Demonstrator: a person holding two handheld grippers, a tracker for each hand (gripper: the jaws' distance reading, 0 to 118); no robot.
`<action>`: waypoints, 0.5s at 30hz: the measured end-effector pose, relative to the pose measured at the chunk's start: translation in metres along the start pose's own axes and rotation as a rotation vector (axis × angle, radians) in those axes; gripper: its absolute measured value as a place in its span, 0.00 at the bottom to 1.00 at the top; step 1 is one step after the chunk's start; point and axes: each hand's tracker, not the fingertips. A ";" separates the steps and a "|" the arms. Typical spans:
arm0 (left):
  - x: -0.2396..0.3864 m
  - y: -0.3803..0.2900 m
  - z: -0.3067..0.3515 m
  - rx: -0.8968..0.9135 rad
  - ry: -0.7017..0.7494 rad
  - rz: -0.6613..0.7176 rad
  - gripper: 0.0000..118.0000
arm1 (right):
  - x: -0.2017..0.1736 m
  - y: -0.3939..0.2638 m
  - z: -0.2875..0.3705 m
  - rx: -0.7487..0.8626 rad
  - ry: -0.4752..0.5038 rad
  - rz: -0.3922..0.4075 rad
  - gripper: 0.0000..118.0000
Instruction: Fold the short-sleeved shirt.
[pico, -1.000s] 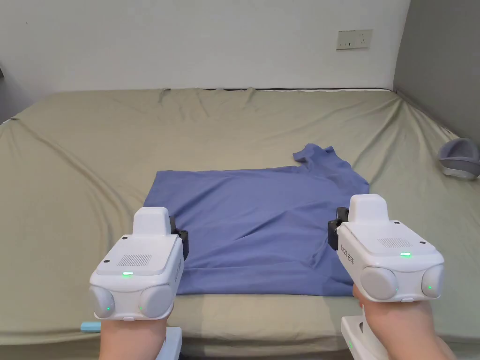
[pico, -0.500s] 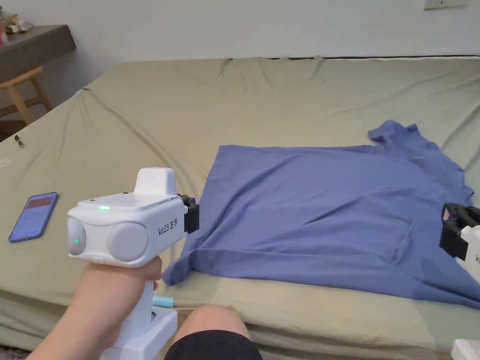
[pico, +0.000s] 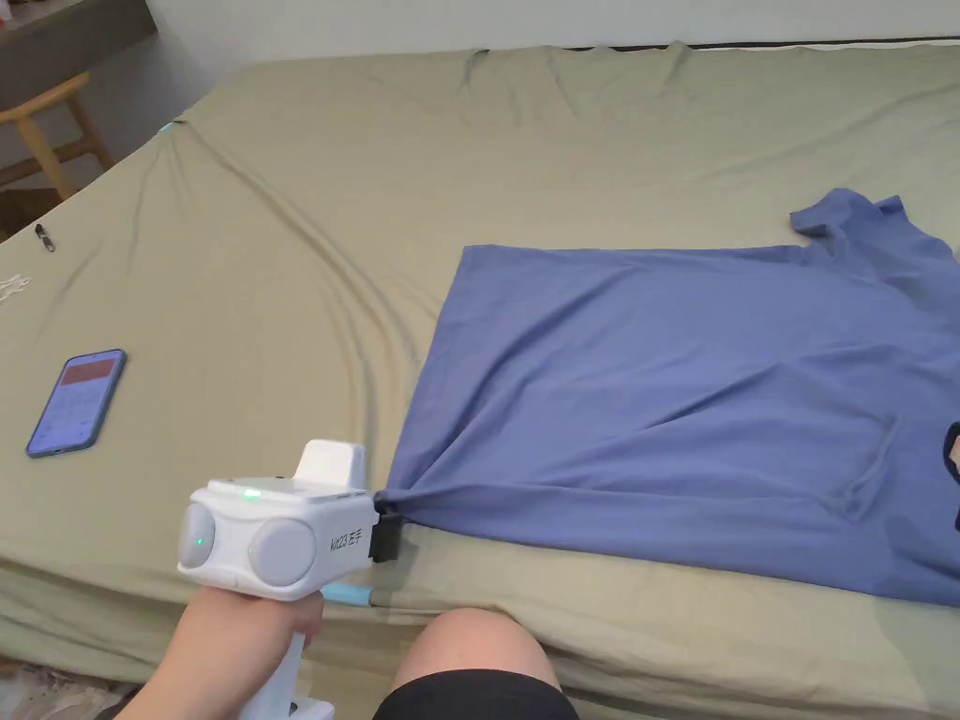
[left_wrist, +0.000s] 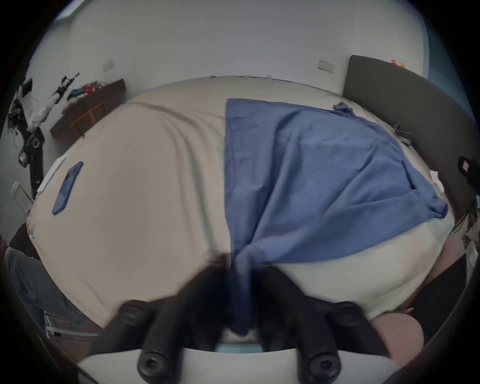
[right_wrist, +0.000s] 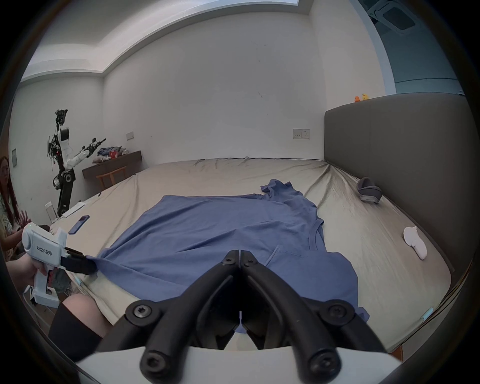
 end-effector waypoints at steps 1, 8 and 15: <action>0.000 0.000 0.003 0.029 -0.040 0.011 0.04 | 0.001 0.000 0.000 -0.004 0.004 -0.004 0.00; -0.001 0.002 0.032 0.136 -0.073 -0.077 0.01 | 0.025 0.015 0.017 0.040 -0.024 -0.032 0.00; 0.008 0.020 0.043 0.167 -0.120 -0.055 0.01 | 0.114 0.012 0.012 -0.133 -0.089 0.141 0.48</action>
